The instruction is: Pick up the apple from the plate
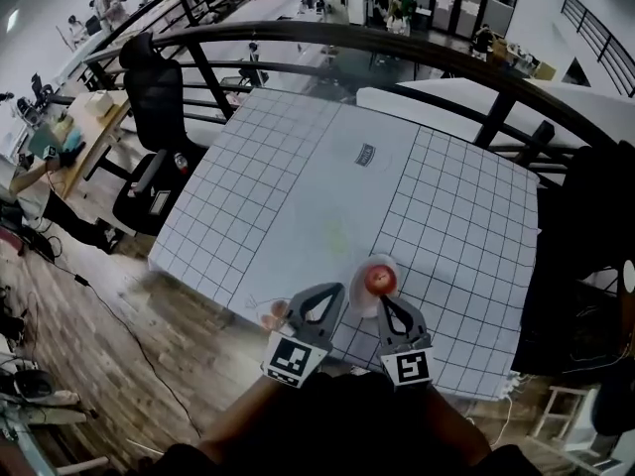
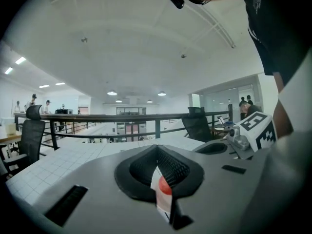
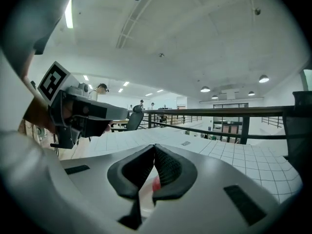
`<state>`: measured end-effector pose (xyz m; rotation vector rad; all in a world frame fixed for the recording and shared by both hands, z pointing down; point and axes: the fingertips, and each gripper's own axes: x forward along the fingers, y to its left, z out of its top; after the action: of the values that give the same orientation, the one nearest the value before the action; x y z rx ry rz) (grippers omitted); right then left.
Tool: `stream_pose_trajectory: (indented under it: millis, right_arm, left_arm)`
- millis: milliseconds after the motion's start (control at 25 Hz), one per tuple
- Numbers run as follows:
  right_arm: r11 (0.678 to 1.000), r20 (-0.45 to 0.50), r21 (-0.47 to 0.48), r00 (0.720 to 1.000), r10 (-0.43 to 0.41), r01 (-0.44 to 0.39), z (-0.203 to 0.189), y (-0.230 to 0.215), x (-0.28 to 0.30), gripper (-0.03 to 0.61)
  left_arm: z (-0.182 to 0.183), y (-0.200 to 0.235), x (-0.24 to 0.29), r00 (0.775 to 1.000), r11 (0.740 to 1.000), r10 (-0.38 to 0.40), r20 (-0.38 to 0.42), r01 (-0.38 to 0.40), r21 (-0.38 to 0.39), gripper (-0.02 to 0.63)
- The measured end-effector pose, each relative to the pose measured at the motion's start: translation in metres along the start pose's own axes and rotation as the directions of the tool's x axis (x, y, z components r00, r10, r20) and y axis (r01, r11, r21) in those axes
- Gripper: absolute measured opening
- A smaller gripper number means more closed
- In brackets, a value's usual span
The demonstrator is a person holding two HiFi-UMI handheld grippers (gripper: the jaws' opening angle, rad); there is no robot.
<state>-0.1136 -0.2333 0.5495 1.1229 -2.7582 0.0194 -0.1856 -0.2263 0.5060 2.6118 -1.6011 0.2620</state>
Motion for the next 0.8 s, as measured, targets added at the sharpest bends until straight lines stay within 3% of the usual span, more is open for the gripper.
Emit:
stream_pose_trajectory:
  millis: [480,760,800]
  right_arm:
    - [0.992,-0.070,-0.056,0.991,-0.114,0.110,-0.020,0.000,0.017,0.025]
    - [0.980,-0.121,-0.018,0.973,-0.197,0.196,-0.039,-0.011,0.017,0.026]
    - [0.980,-0.139,-0.009,0.970,-0.201,0.201,-0.044,-0.012,0.017,0.056]
  left_arm:
    - [-0.035,0.026,0.024,0.994,0.993,-0.104,-0.042,0.102,-0.061,0.023]
    - [-0.063,0.024,0.035,0.984,0.982,-0.167,-0.056,0.161,-0.095,0.023]
    - [-0.066,0.023,0.037,0.983,0.981,-0.173,-0.060,0.167,-0.094,0.023]
